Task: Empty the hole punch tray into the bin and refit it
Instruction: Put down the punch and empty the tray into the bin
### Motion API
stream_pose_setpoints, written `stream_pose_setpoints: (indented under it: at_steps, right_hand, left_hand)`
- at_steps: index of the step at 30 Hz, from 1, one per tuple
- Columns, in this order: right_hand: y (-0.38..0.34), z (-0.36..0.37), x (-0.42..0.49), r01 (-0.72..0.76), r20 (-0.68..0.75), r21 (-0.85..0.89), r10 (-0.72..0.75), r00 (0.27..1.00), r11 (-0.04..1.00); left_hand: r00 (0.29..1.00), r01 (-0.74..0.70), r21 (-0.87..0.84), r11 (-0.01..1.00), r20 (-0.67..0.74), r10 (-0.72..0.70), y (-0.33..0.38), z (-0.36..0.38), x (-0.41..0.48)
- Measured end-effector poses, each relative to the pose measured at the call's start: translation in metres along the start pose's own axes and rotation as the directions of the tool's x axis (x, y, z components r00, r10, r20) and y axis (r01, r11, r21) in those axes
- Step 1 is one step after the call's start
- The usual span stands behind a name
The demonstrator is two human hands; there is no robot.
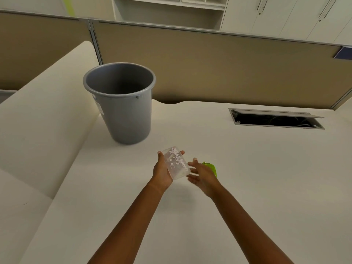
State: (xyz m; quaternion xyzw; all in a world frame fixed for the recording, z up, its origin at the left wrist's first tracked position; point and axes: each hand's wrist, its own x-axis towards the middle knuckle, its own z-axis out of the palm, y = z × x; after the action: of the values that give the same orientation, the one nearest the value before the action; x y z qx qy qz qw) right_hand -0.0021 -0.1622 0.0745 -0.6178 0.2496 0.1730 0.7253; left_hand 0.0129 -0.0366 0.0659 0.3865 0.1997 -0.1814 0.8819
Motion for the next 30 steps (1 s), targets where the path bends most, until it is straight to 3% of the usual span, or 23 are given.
stream_pose_setpoints:
  at_steps: [3,7,13,20,23,26,30]
  right_hand:
    - [-0.001,0.011,-0.009,-0.216,0.207,0.232,0.169,0.964,0.948]
    - [-0.004,0.020,-0.015,-0.377,0.383,0.357,0.234,0.893,0.855]
    - [-0.007,0.030,-0.016,-0.454,0.488,0.470,0.206,0.848,0.757]
    - [-0.022,0.041,-0.016,-0.457,0.512,0.529,0.161,0.844,0.715]
    - [-0.038,0.049,-0.015,-0.438,0.496,0.525,0.156,0.854,0.729]
    - [-0.055,0.059,-0.014,-0.427,0.493,0.516,0.150,0.857,0.743]
    - [-0.078,0.079,-0.012,-0.378,0.489,0.501,0.106,0.866,0.778]
  left_hand:
    - [0.999,-0.046,0.053,0.998,-0.015,0.047,0.001,0.004,-0.001]
    - [0.989,-0.116,0.152,0.981,-0.070,0.128,0.005,0.003,-0.001]
    - [0.980,-0.139,0.164,0.977,-0.122,0.160,0.011,-0.002,-0.004]
    - [0.937,-0.187,0.343,0.921,-0.220,0.272,0.029,-0.005,-0.008]
    - [0.839,-0.286,0.533,0.796,-0.263,0.477,0.045,-0.008,-0.011]
    - [0.665,-0.351,0.744,0.568,-0.229,0.711,0.070,-0.012,-0.013]
    - [0.441,-0.403,0.848,0.344,-0.150,0.885,0.108,-0.016,-0.016]
